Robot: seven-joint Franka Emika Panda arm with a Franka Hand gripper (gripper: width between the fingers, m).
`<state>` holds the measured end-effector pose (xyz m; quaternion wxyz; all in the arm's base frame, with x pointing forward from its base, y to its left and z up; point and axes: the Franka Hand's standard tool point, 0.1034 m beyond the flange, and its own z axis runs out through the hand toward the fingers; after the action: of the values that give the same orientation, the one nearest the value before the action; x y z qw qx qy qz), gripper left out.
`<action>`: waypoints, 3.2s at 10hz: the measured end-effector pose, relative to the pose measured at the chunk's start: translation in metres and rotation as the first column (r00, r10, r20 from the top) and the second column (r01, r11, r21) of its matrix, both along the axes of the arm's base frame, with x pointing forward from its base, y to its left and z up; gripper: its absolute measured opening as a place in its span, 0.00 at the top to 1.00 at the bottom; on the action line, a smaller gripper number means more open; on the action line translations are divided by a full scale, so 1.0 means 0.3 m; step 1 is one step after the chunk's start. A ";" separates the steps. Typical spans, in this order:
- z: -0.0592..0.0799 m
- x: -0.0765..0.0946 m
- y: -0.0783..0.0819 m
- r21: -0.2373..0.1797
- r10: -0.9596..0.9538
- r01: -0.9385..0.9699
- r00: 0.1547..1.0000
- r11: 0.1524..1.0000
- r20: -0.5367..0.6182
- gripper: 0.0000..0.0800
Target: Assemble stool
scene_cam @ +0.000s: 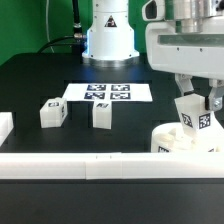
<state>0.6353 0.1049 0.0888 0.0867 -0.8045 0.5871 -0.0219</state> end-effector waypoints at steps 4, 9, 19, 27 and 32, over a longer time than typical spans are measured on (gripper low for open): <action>-0.003 -0.006 0.045 0.099 -0.353 0.355 0.935 0.930 -0.038 0.57; -0.007 -0.008 0.040 0.232 -0.758 0.758 0.643 0.609 -0.111 0.57; 0.078 -0.020 0.070 0.331 -0.790 0.772 0.603 0.543 -0.111 0.21; 0.097 -0.012 0.079 0.166 -0.058 0.044 0.995 0.985 0.084 0.19; 0.106 -0.017 0.075 0.030 0.400 -0.407 0.906 0.913 0.137 0.19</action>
Offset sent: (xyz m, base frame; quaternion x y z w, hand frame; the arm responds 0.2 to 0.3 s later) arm 0.0000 0.0000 0.0000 0.0000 0.0000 0.1296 0.9916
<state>0.6303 0.1274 0.1206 0.1503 -0.9026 0.4017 -0.0379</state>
